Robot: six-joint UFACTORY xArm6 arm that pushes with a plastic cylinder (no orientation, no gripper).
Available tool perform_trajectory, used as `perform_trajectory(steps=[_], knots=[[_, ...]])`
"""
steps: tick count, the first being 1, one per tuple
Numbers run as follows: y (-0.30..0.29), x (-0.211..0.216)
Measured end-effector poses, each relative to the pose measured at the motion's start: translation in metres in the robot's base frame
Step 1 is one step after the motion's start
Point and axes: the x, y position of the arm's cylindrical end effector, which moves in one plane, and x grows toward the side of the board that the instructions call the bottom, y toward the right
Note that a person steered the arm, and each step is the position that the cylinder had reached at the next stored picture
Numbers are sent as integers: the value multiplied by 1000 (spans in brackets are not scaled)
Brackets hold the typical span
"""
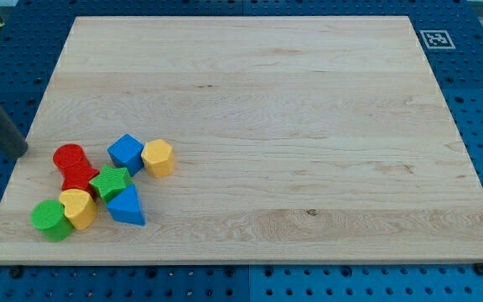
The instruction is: Move the yellow heart to the bottom right of the yellow hexagon
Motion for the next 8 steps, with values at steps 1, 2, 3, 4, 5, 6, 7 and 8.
perform_trajectory(steps=[1, 2, 3, 4, 5, 6, 7, 8], knots=[[0, 14], [0, 87], [3, 132], [4, 130], [24, 127], [72, 120], [92, 120], [111, 114]])
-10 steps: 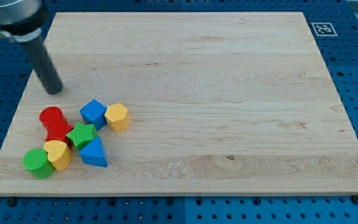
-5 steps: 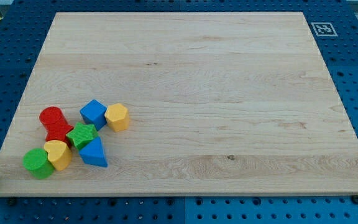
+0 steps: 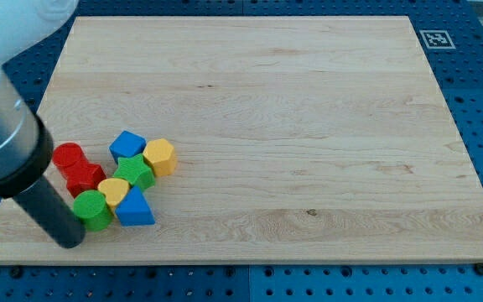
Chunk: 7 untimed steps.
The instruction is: Move the yellow heart to the bottom right of the yellow hexagon
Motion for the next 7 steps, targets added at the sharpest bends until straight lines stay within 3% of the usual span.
perform_trajectory(steps=[3, 5, 7], knots=[[31, -34], [112, -40], [201, -73]])
